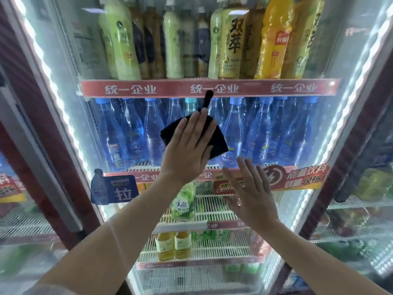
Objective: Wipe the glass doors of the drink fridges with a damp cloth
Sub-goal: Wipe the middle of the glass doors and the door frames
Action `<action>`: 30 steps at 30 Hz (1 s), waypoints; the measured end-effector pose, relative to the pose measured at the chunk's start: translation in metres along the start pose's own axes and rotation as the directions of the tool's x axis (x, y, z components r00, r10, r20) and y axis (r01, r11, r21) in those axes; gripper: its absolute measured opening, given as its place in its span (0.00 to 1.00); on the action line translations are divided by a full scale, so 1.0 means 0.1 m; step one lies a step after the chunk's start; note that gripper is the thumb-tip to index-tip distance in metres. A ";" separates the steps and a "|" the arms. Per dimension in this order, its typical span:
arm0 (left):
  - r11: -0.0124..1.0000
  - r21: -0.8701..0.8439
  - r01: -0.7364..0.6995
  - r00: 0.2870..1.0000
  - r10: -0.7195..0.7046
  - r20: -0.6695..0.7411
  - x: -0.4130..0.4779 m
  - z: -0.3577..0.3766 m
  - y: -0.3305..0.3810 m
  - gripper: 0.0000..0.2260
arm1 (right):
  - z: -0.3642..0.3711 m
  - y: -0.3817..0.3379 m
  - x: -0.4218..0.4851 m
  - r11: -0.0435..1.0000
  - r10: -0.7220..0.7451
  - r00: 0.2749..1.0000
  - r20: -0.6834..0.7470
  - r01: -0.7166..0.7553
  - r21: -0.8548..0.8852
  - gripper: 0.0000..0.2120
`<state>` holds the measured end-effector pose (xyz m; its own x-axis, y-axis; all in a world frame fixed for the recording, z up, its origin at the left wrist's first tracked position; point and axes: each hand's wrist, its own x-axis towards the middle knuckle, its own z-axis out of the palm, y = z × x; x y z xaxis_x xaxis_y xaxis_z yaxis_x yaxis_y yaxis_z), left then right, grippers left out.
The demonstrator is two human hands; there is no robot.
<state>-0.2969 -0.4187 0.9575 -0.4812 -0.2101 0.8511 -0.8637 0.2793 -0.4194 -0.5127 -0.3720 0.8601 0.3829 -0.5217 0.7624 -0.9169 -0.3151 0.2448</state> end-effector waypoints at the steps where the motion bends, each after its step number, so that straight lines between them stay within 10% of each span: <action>1: 1.000 -0.011 0.026 1.000 -0.026 -0.011 -0.01 0.00 0.01 0.27 | 0.00 -0.02 0.01 1.000 0.001 1.000 -0.010 -0.001 0.009 0.43; 30: 0.966 -0.129 0.225 0.947 -0.186 0.262 -2.50 0.26 0.06 0.26 | 0.13 -0.85 0.22 0.996 -0.069 0.997 -0.024 0.070 0.048 0.32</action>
<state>-0.1859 -0.3893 0.7341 -0.3345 -0.4965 0.8010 -0.9232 0.3431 -0.1729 -0.4250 -0.3669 0.8486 0.4424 -0.4791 0.7581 -0.8813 -0.3889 0.2685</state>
